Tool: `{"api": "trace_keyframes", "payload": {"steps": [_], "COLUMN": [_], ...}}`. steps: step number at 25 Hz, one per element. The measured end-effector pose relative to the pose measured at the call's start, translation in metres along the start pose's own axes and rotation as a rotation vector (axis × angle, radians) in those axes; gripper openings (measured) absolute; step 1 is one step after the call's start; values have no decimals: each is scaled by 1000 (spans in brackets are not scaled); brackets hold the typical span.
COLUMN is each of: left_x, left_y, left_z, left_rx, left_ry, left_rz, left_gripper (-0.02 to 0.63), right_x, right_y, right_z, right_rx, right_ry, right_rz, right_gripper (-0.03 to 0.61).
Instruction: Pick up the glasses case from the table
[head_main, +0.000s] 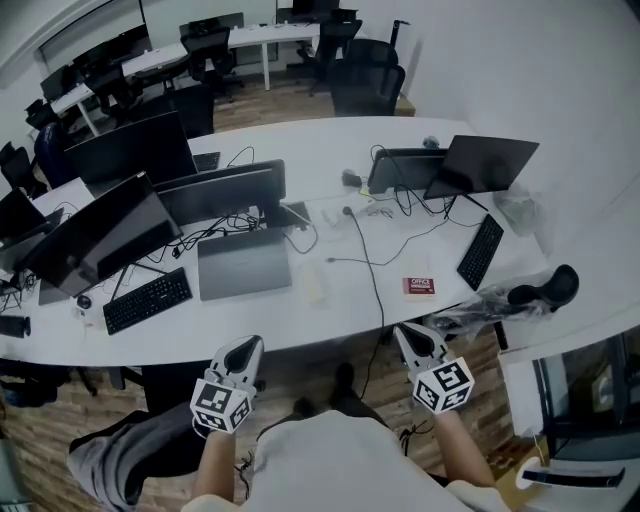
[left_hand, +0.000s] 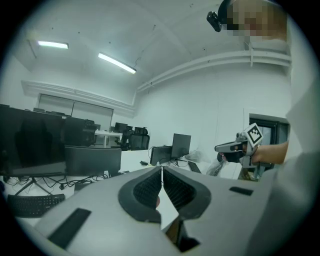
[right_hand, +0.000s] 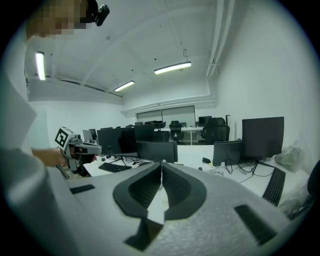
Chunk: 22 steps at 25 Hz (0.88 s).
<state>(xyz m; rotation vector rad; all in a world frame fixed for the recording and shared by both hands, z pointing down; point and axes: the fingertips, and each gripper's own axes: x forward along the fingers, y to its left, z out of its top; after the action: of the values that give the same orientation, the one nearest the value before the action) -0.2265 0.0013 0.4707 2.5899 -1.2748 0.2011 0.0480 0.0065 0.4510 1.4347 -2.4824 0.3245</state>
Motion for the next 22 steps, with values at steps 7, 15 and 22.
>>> {"api": "trace_keyframes", "payload": {"steps": [7, 15, 22], "left_x": [41, 90, 130], "left_y": [-4, -3, -9], "left_z": [8, 4, -1], "left_rx": [-8, -13, -36], "left_ry": [10, 41, 61], "left_rz": [51, 137, 206], "left_gripper": [11, 11, 11], "right_x": [34, 79, 99], "right_y": [-46, -96, -136], "right_z": [5, 6, -1], "right_rx": [-15, -13, -35], "right_ry": [13, 31, 71], "right_rz": [64, 159, 223], "right_gripper": [3, 3, 3]}}
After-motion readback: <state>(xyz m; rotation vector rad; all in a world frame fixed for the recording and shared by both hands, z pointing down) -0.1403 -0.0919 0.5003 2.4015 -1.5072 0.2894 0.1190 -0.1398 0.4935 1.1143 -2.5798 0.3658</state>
